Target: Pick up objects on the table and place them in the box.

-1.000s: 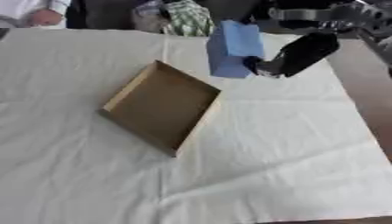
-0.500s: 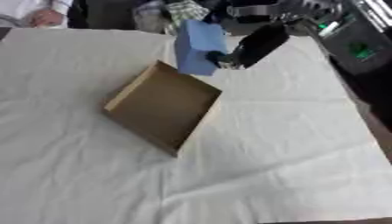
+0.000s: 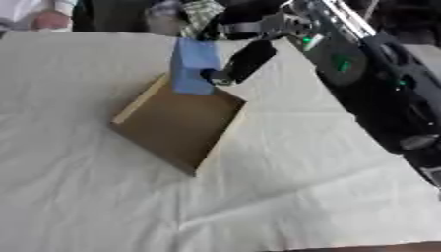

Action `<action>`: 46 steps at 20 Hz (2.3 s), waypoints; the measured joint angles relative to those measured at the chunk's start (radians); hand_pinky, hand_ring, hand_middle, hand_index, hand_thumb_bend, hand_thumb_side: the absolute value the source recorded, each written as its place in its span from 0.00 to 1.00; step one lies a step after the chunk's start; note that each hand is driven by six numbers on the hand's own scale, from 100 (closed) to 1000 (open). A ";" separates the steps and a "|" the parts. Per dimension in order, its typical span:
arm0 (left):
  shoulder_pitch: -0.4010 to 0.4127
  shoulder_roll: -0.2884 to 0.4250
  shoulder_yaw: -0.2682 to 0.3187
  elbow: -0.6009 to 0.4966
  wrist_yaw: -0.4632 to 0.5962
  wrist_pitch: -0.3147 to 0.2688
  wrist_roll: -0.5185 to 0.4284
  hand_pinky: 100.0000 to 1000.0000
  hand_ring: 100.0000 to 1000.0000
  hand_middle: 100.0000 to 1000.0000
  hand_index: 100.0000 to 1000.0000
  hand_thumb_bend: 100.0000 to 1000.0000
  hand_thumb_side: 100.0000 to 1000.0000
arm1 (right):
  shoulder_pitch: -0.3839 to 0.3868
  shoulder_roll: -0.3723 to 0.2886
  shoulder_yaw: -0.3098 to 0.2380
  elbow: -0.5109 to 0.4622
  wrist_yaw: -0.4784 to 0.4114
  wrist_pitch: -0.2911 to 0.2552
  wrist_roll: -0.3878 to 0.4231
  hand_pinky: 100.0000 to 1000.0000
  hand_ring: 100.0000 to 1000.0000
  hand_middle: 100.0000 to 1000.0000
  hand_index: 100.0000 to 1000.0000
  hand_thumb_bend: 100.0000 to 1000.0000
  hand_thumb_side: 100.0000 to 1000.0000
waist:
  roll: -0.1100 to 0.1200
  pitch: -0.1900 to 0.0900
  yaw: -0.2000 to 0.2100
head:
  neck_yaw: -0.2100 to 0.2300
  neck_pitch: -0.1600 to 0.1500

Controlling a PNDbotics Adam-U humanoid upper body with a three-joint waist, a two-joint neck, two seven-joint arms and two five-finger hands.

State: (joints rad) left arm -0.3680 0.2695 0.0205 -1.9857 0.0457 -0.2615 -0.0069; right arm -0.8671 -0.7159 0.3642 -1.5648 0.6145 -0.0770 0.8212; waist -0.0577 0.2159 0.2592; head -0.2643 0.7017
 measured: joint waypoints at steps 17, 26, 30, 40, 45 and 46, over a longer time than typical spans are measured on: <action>-0.018 -0.017 -0.006 0.000 0.013 0.001 -0.012 0.59 0.89 0.59 0.61 0.28 0.50 | 0.005 0.095 0.063 0.142 0.068 -0.078 -0.018 0.89 0.92 0.80 0.84 0.00 0.79 | -0.001 0.008 0.020 | 0.006 0.000; -0.018 -0.024 -0.006 0.000 0.014 0.003 -0.014 0.59 0.89 0.59 0.61 0.28 0.50 | 0.006 0.110 0.077 0.159 0.161 -0.099 -0.020 0.90 0.99 0.90 0.91 0.00 0.93 | 0.001 0.011 0.017 | 0.001 0.000; -0.018 -0.024 -0.006 0.000 0.014 0.003 -0.014 0.59 0.89 0.59 0.61 0.28 0.51 | 0.006 0.113 0.080 0.160 0.177 -0.107 -0.013 0.92 1.00 0.94 0.93 0.00 0.99 | 0.002 0.012 0.016 | -0.002 0.000; -0.018 -0.025 -0.006 0.000 0.014 0.005 -0.017 0.59 0.90 0.59 0.61 0.28 0.50 | 0.006 0.139 0.087 0.193 0.193 -0.128 0.020 1.00 1.00 1.00 1.00 0.06 0.41 | 0.006 0.012 0.016 | -0.003 0.000; -0.018 -0.025 -0.006 0.000 0.014 0.007 -0.018 0.59 0.90 0.59 0.61 0.28 0.50 | 0.004 0.145 0.092 0.190 0.109 -0.123 0.051 1.00 1.00 1.00 1.00 0.11 0.10 | 0.006 0.013 0.015 | -0.003 0.000; -0.018 -0.025 -0.007 0.000 0.014 0.007 -0.018 0.59 0.90 0.59 0.61 0.28 0.50 | 0.003 0.146 0.092 0.185 0.097 -0.117 0.054 1.00 1.00 1.00 1.00 0.11 0.09 | 0.006 0.013 0.014 | -0.003 0.000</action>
State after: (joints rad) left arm -0.3858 0.2443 0.0140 -1.9857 0.0599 -0.2546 -0.0252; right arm -0.8643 -0.5700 0.4558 -1.3799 0.7118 -0.1941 0.8752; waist -0.0516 0.2284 0.2736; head -0.2673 0.7019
